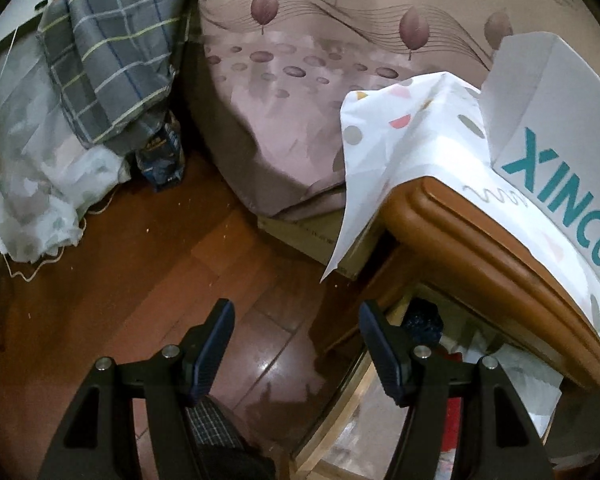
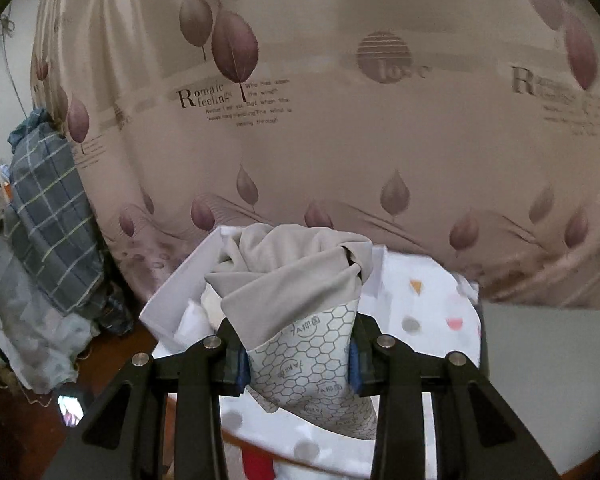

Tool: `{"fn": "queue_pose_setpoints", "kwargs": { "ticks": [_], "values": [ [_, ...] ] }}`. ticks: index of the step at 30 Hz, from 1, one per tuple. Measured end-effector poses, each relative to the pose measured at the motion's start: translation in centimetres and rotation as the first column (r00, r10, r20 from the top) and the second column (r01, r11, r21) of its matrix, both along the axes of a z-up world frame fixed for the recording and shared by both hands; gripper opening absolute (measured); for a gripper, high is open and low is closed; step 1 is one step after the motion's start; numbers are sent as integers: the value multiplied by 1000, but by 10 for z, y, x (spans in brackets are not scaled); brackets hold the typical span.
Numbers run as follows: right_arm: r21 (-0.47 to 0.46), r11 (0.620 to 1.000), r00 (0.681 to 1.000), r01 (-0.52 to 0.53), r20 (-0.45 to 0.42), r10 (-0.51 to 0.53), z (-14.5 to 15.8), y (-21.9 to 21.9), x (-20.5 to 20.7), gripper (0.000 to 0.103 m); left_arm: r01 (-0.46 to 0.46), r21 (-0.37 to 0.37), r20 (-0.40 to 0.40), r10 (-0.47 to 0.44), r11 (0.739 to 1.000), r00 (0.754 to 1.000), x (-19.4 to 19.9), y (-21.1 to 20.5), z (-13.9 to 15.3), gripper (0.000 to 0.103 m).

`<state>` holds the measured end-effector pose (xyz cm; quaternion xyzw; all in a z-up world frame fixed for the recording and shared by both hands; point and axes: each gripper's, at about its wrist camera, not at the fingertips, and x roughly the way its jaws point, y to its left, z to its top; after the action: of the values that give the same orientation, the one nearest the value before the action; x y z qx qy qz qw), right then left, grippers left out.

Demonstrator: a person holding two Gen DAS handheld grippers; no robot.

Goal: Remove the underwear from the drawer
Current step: 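Lower the grey cloth into the white box and open the right gripper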

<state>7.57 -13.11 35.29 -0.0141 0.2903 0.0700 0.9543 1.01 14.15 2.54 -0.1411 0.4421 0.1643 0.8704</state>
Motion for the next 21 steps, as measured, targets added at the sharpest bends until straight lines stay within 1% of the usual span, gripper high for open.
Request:
{"fn": "queue_pose_setpoints", "kwargs": {
  "ticks": [3,6,8,10,16,21],
  "values": [
    [-32,999,999,7,-35,-8,-10,13,33,33,-5,-9,4,5,1000,1000,-1,2,1,66],
    [-75,997,993,14,-113,-22,-35,23,65,34,-5,-16,2,5,1000,1000,0,4,2,66],
    [-95,995,988,23,-147,-37,-51,24,77,34,-1,-23,1,1,1000,1000,0,5,2,66],
    [-109,994,979,27,-199,-48,-71,26,90,34,4,-28,-1,-4,1000,1000,1,6,2,66],
    [-106,993,955,59,-283,-87,-105,19,106,34,16,-34,3,-16,999,1000,2,4,4,66],
    [-112,991,945,72,-309,-104,-116,14,108,37,19,-42,-4,-19,999,1000,2,4,3,66]
  ]
}}
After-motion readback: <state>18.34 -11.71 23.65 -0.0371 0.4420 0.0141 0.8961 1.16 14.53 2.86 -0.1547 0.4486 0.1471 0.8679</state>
